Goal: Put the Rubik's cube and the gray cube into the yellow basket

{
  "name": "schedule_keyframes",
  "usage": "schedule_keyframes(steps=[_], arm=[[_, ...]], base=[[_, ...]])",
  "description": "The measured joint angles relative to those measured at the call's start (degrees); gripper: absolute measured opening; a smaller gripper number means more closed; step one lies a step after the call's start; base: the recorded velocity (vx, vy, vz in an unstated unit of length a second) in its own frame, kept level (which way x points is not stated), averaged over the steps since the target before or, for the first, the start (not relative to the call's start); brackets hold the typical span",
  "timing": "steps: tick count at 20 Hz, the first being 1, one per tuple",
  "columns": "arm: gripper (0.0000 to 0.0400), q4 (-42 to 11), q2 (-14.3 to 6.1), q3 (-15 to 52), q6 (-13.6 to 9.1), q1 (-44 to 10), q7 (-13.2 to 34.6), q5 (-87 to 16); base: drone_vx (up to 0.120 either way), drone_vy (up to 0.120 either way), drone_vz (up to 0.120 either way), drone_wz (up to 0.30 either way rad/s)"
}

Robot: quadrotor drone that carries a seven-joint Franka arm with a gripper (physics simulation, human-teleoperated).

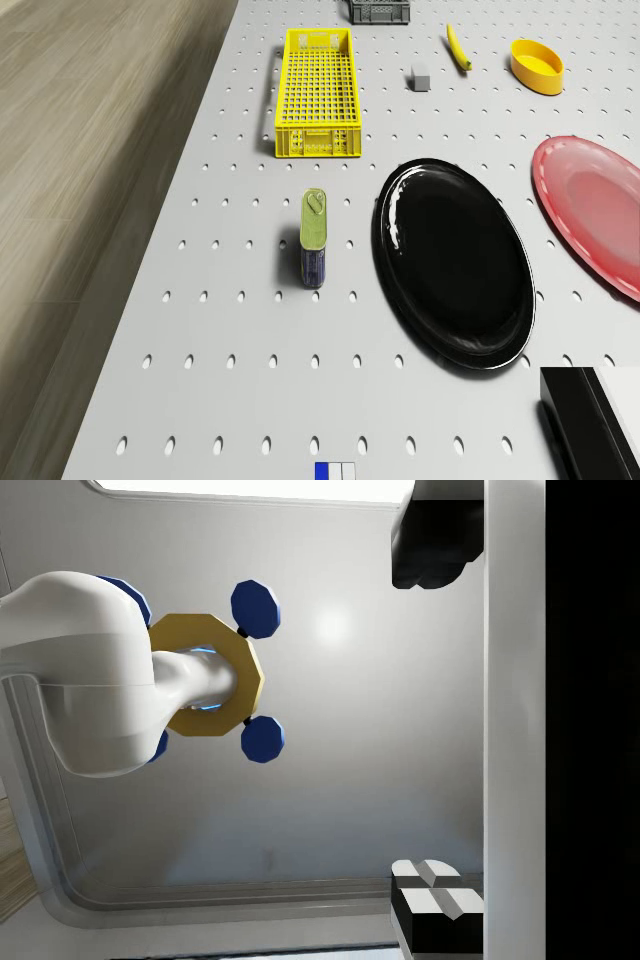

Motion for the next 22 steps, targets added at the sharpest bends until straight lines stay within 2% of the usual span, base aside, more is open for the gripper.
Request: schedule_keyframes(steps=[2, 7, 10, 13, 15, 17, 19, 22], arm=[[0.04, -0.7, -0.21, 2.82, 0.18, -0.89, 0.56, -3.99], [0.04, -5.83, -1.46, 14.59, 1.03, -4.82, 3.29, -21.16], [0.04, -13.47, -3.18, 24.97, 1.79, -8.92, 6.77, -37.55], [0.04, -24.44, -5.59, 35.91, 1.8, -14.87, 12.56, -56.99], [0.04, -31.68, -7.26, 42.35, 0.63, -20.12, 17.51, -69.61], [0.04, -37.46, -8.84, 47.72, -1.56, -26.2, 22.68, -80.38], [0.04, -41.44, -10.34, 52.01, -4.28, -32.44, 27.45, -88.63], [0.04, -44.74, -12.46, 56.65, -8.11, -40.65, 33.14, -96.55]], base=[[0.12, 0.0, 0.0, 0.0], [0.12, 0.0, -0.112, 0.0], [0.12, 0.0, -0.12, 0.0], [0.12, 0.0, -0.12, 0.0], [0.12, 0.0, -0.12, 0.0], [0.12, 0.0, -0.12, 0.0], [0.12, 0.0, -0.12, 0.0], [0.12, 0.0, -0.12, 0.0]])
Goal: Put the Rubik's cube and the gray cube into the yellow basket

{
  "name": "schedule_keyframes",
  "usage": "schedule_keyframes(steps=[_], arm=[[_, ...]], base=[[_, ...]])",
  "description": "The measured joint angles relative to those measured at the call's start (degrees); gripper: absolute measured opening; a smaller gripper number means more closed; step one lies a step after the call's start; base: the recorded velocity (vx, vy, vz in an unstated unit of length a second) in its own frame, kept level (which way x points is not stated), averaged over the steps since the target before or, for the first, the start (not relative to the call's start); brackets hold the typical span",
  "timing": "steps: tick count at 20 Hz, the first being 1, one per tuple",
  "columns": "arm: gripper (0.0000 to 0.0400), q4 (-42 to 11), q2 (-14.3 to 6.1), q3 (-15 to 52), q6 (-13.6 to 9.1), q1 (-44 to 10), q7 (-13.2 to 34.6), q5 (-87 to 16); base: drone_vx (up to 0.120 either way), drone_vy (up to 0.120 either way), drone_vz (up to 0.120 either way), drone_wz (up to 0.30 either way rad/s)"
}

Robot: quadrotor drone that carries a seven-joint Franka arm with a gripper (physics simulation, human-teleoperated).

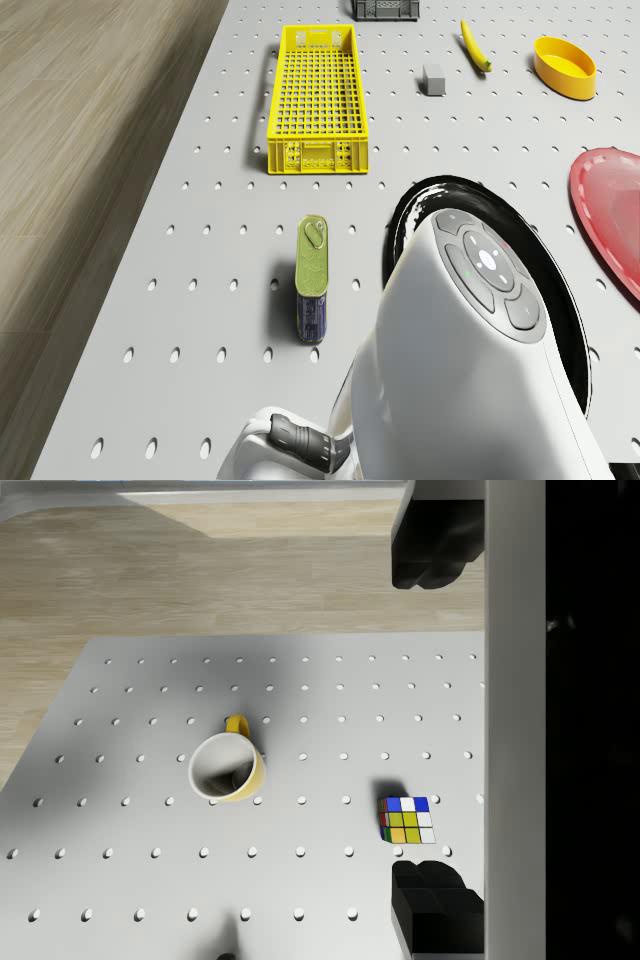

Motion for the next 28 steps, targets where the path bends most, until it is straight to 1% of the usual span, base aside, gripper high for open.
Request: schedule_keyframes(steps=[2, 5, 8, 10, 17, 21, 23, 28], arm=[[0.04, -1.11, -1.28, 2.14, -1.95, -4.23, 2.8, -3.07], [0.04, -1.94, -2.96, 4.36, -3.83, -8.81, 5.79, -5.63], [0.04, -2.29, -4.38, 5.8, -4.72, -11.77, 7.76, -6.76], [0.04, -2.39, -5.22, 6.49, -4.93, -13.14, 8.69, -7.07], [0.04, -2.42, -7.75, 8.05, -4.26, -15.85, 10.69, -6.84], [0.04, -2.36, -9.06, 8.65, -3.41, -16.7, 11.39, -6.33], [0.04, -2.32, -9.69, 8.91, -2.93, -17.03, 11.67, -6.04], [0.04, -2.22, -11.21, 9.48, -1.67, -17.7, 12.28, -5.27]], base=[[0.12, 0.0, -0.12, 0.0], [0.12, -0.027, -0.12, 0.0], [0.12, -0.12, -0.12, 0.0], [0.04, -0.08, -0.12, 0.0], [0.0, 0.0, -0.12, 0.0], [0.0, 0.0, -0.12, 0.0], [0.12, 0.0, -0.12, 0.0], [0.0, 0.0, -0.12, 0.0]])
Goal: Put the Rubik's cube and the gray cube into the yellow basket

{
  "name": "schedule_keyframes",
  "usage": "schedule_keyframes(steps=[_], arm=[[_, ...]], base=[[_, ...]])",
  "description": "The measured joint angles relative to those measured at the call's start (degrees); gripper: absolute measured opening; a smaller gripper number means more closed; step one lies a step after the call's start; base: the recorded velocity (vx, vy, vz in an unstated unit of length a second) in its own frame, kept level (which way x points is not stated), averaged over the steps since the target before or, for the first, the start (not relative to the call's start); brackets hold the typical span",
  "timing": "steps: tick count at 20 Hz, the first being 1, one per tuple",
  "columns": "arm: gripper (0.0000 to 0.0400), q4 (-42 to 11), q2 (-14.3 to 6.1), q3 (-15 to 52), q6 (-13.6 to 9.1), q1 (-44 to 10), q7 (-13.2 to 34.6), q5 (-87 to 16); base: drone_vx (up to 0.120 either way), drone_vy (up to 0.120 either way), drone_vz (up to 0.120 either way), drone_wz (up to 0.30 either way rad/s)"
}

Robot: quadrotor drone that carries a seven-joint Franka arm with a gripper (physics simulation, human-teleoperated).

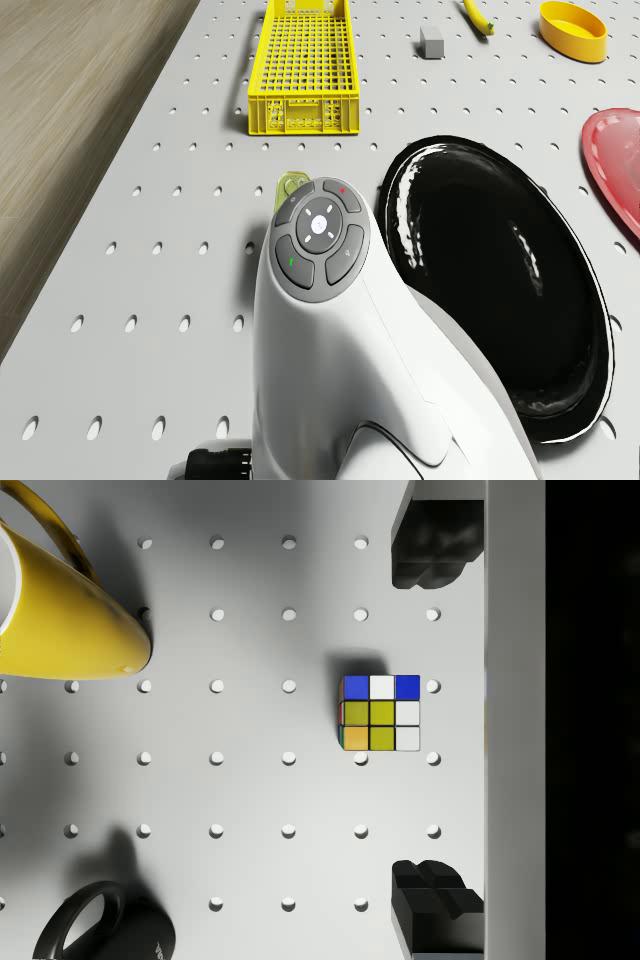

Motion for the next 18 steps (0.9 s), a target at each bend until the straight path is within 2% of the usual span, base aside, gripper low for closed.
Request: schedule_keyframes(steps=[3, 7, 9, 14, 18], arm=[[0.04, 0.06, -0.88, 0.3, 0.77, -0.34, 0.32, 0.46], [0.04, 0.14, -2.02, 0.67, 1.8, -0.75, 0.7, 1.06], [0.04, 0.18, -2.58, 0.85, 2.3, -0.94, 0.88, 1.35], [0.04, 0.28, -3.94, 1.22, 3.55, -1.38, 1.29, 2.02], [0.04, 0.59, -5.45, -0.37, 5.5, -1.34, 1.21, 0.83]], base=[[0.013, 0.0, -0.12, 0.0], [0.12, 0.0, -0.12, 0.0], [0.0, 0.0, -0.12, 0.0], [0.0, 0.0, -0.056, 0.0], [0.0, 0.0, 0.0, 0.0]])
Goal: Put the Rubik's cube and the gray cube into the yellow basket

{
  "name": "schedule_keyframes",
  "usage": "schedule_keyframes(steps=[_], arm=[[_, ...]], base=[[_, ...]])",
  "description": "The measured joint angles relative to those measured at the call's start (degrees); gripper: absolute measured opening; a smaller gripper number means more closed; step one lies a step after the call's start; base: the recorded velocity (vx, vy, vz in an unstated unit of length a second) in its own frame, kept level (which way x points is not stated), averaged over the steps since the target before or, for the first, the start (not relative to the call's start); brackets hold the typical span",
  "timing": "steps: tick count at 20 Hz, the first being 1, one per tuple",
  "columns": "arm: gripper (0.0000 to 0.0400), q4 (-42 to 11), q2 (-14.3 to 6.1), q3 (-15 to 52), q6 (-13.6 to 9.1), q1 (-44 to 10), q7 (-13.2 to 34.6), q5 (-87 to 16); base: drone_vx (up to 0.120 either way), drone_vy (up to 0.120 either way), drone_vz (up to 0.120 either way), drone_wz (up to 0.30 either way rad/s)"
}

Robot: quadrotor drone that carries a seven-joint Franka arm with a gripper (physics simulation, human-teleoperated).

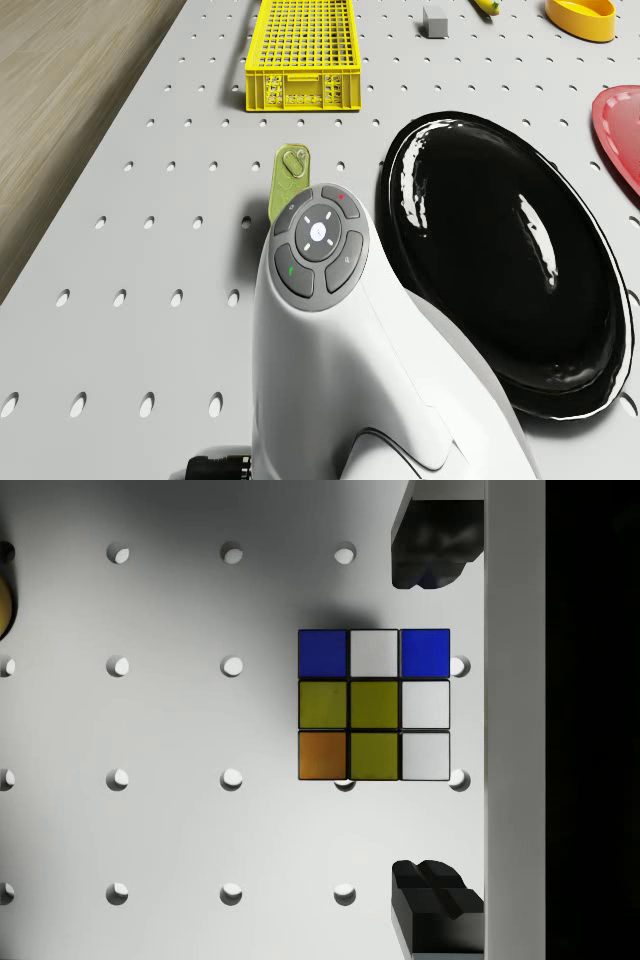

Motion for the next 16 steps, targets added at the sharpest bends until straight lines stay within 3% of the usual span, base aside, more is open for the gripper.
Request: schedule_keyframes(steps=[8, 16], arm=[[0.04, 1.14, -2.79, -4.71, 4.28, -0.02, -0.39, -3.92], [0.04, 1.63, -4.02, -5.94, 5.99, -1.08, 0.43, -4.83]], base=[[0.0, 0.0, 0.0, 0.0], [0.0, 0.0, 0.0, 0.0]])
